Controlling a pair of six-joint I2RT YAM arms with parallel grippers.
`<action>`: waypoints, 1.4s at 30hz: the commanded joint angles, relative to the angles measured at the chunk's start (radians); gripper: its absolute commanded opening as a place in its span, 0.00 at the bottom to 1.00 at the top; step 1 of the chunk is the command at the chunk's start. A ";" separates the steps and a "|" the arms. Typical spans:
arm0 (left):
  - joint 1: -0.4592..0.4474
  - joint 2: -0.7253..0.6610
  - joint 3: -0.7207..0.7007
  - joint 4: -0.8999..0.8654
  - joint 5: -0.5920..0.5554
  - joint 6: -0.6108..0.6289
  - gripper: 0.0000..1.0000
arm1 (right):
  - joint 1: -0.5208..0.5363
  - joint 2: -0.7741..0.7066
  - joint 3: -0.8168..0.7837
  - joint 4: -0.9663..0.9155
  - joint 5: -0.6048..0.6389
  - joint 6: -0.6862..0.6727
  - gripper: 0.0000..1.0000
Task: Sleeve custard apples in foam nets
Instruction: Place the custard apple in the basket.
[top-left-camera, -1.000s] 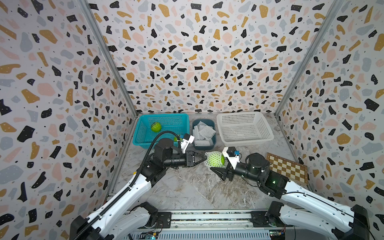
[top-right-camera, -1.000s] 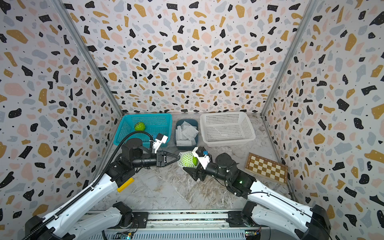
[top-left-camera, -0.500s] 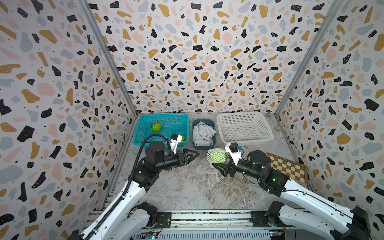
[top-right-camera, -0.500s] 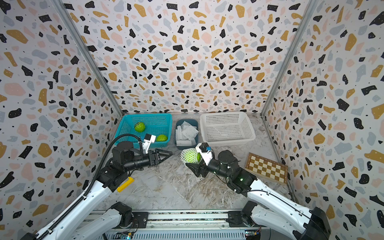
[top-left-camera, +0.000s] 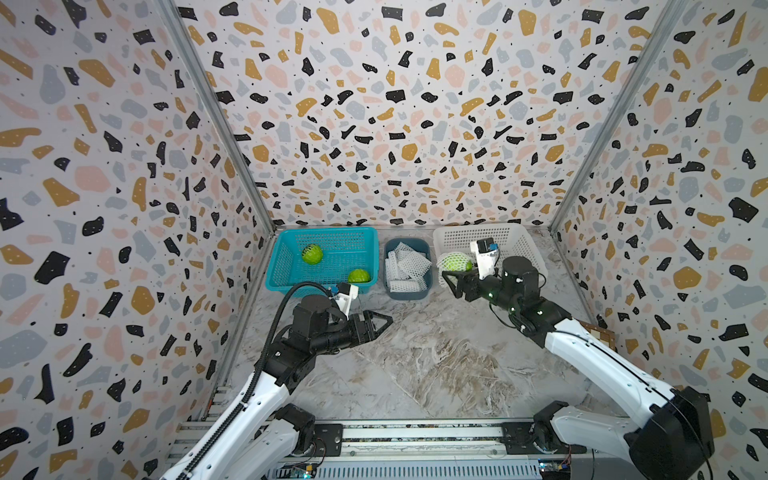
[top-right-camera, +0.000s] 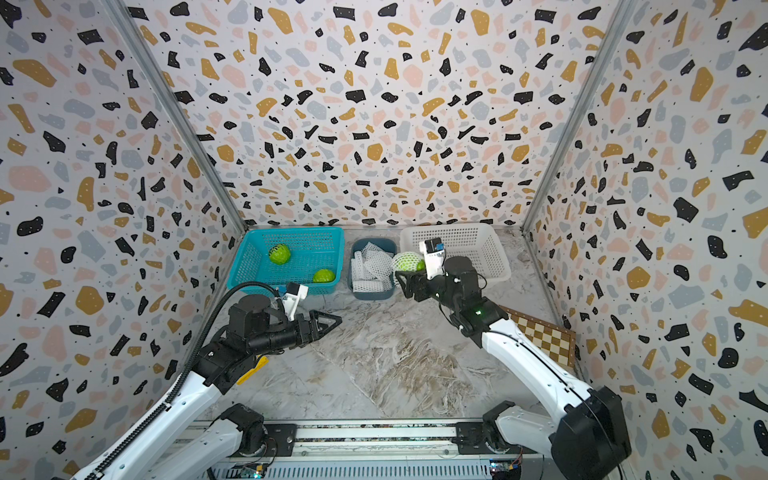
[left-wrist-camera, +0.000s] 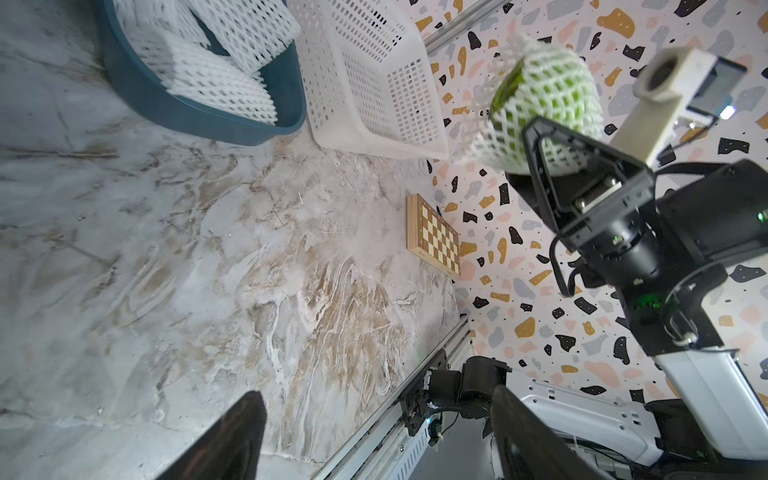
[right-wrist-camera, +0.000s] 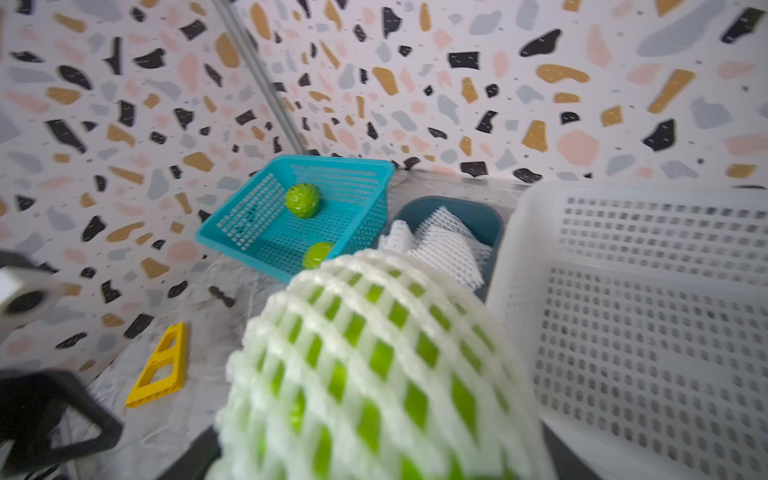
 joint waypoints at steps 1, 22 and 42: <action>0.003 -0.032 -0.012 -0.006 -0.004 0.017 0.85 | -0.081 0.085 0.080 -0.009 0.016 0.077 0.80; 0.003 -0.045 -0.011 -0.043 -0.058 -0.025 0.86 | -0.283 0.667 0.407 0.075 -0.130 0.145 0.79; 0.002 -0.003 -0.024 -0.016 -0.064 -0.036 0.86 | -0.285 0.929 0.621 -0.008 -0.180 0.152 0.79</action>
